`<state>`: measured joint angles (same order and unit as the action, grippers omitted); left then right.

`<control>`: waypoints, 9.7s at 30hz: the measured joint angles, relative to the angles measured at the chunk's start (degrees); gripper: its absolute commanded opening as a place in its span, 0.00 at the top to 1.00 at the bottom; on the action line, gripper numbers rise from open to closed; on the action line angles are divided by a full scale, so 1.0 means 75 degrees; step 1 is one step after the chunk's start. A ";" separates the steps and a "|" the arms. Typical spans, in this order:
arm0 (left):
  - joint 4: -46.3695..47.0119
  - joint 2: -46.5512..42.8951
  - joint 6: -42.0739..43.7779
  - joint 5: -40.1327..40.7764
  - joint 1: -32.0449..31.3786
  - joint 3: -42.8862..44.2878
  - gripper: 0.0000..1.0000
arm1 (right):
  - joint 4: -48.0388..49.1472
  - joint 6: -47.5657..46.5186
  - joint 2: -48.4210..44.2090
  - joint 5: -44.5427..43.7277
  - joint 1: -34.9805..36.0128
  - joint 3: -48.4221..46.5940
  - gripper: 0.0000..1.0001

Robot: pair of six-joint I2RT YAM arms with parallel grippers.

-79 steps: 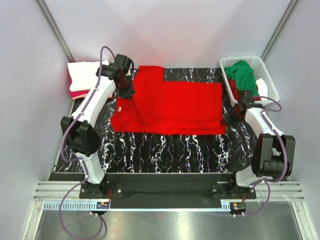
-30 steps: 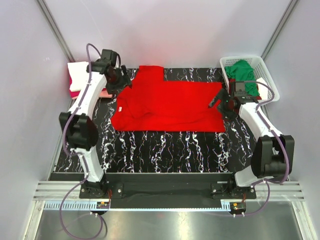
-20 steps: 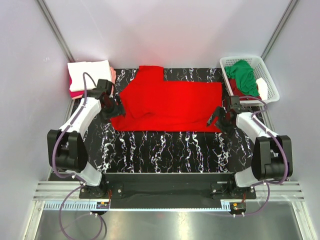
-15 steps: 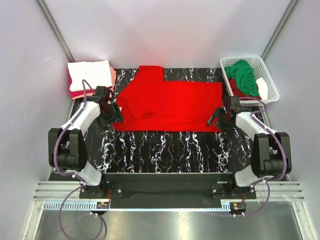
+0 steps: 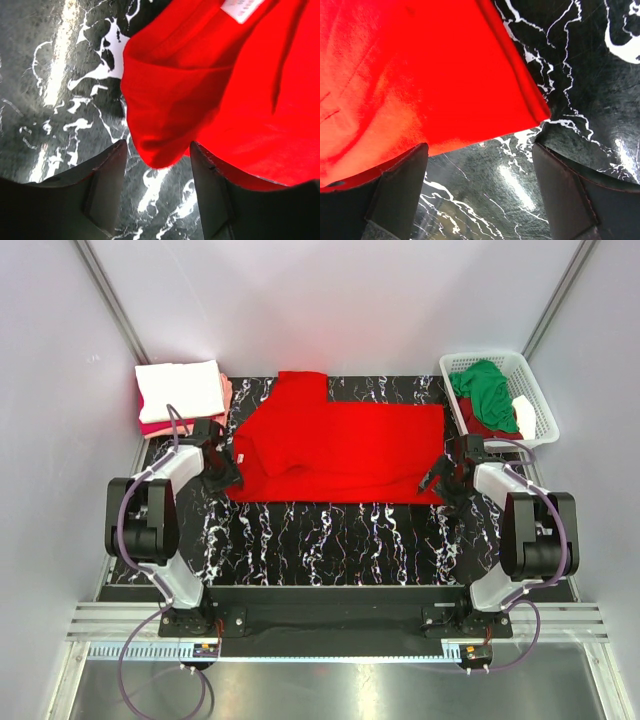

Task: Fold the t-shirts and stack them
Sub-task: Fold the tshirt

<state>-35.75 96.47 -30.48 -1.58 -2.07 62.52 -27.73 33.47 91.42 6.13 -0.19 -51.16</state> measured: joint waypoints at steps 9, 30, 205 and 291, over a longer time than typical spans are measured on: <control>0.0449 0.0621 -0.0172 0.0009 0.0000 -0.0047 0.86 | 0.0326 -0.0032 0.0166 0.0143 -0.0166 0.0015 0.41; 0.0370 -0.2935 -0.1428 -0.0694 -0.0012 -0.2836 1.00 | 0.0178 0.0058 0.0035 -0.0498 -0.0976 0.0236 1.00; 0.3235 0.8035 -0.1644 -0.3025 0.0192 1.0066 0.41 | 0.5901 0.0495 -0.0950 0.4039 0.3066 0.2317 0.02; -0.0769 0.2981 0.1297 -0.2154 0.0854 0.5738 1.00 | -0.3736 -0.1396 0.7915 -0.1760 0.1230 -1.3003 0.29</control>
<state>-41.52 118.83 -20.75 -17.74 4.34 105.56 -55.75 23.00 150.78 -7.07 9.04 -148.68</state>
